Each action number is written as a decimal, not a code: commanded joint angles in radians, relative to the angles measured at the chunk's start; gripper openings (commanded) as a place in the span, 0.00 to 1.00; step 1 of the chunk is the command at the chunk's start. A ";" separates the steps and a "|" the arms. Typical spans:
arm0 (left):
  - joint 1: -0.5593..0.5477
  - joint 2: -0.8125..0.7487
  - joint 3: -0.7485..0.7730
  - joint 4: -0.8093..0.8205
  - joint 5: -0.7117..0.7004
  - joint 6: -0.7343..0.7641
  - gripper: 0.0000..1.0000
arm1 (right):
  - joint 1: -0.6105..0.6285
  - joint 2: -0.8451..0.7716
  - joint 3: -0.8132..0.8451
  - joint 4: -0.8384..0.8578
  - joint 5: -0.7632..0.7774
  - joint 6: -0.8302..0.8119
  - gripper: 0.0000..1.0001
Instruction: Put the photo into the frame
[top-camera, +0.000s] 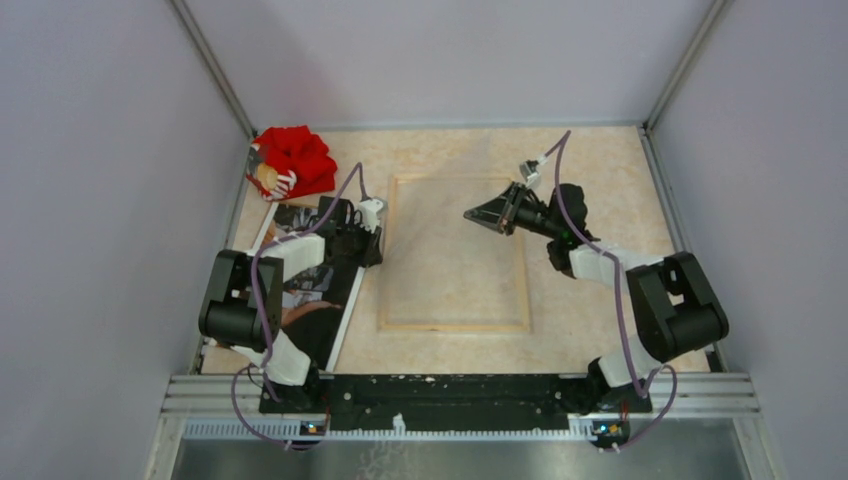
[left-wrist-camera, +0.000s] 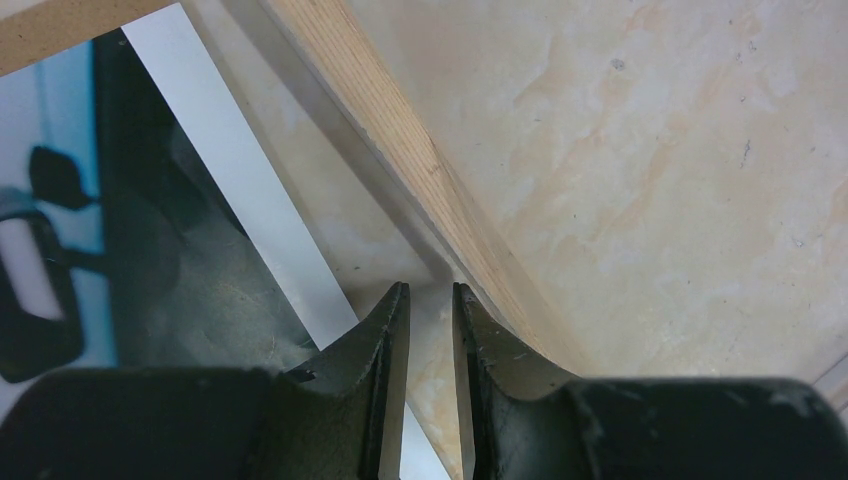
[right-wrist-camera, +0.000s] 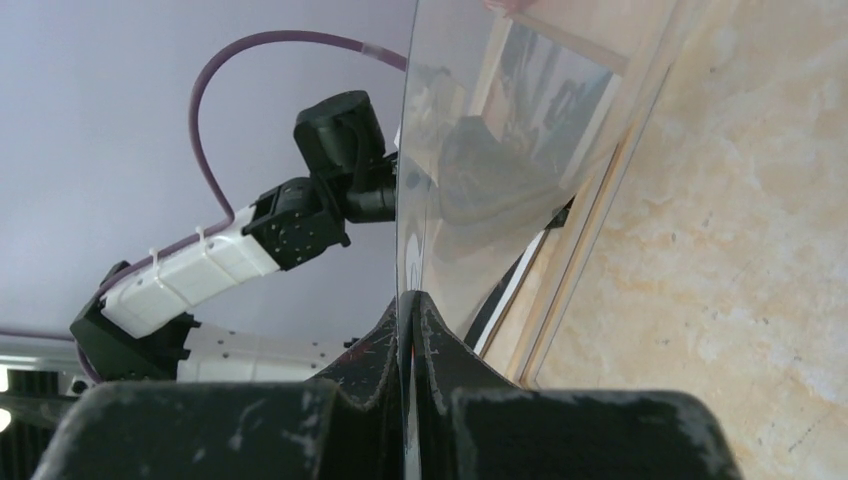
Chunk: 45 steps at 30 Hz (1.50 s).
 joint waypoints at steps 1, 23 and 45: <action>0.001 0.009 0.001 -0.043 0.008 0.004 0.29 | 0.005 0.025 0.086 0.017 -0.027 -0.060 0.00; 0.001 0.015 -0.001 -0.043 0.005 0.006 0.28 | 0.069 -0.043 0.406 -0.845 0.021 -0.696 0.00; 0.002 0.000 0.004 -0.048 0.012 0.001 0.28 | 0.108 -0.046 0.566 -1.085 0.170 -0.591 0.57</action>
